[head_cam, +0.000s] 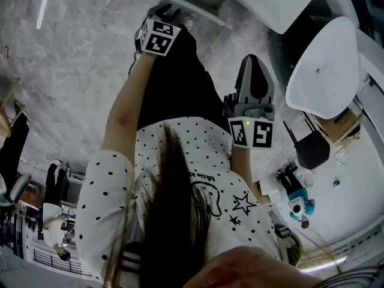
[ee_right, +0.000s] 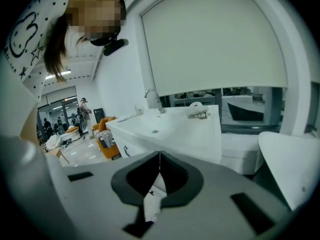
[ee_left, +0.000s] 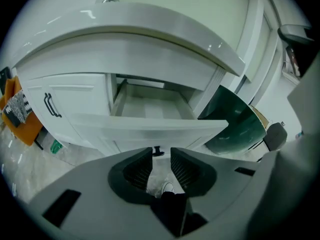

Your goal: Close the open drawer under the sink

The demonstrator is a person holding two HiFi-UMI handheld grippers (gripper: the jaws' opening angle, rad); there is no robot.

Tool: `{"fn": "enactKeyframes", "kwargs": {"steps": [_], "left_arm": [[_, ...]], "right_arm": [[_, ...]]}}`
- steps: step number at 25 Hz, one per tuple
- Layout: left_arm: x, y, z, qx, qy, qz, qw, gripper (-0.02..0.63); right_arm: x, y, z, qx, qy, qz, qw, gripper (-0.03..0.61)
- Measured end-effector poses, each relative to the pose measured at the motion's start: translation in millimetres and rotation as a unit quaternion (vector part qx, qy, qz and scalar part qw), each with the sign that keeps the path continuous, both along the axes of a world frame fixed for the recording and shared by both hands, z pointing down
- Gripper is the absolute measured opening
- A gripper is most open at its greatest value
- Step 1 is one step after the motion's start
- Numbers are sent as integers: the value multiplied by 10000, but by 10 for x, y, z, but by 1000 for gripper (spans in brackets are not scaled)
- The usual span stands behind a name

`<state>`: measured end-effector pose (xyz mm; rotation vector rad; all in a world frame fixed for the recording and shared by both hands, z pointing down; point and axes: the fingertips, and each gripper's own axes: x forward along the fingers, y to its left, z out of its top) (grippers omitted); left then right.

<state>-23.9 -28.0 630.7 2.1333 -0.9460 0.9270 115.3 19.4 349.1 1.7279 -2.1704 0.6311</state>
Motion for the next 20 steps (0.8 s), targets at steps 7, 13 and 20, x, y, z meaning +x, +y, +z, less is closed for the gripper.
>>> {"fn": "enactKeyframes", "kwargs": {"steps": [7, 13, 20], "left_arm": [[132, -50, 480, -24, 76, 169, 9998, 146], [305, -83, 635, 27, 217, 150, 9996, 146], [363, -162, 894, 24, 359, 77, 9993, 144]], "right_arm": [[-167, -36, 348, -369, -157, 121, 9991, 13], [-166, -75, 457, -442, -230, 340, 9982, 14], [-188, -29, 713, -677, -165, 628, 9956, 12]]}}
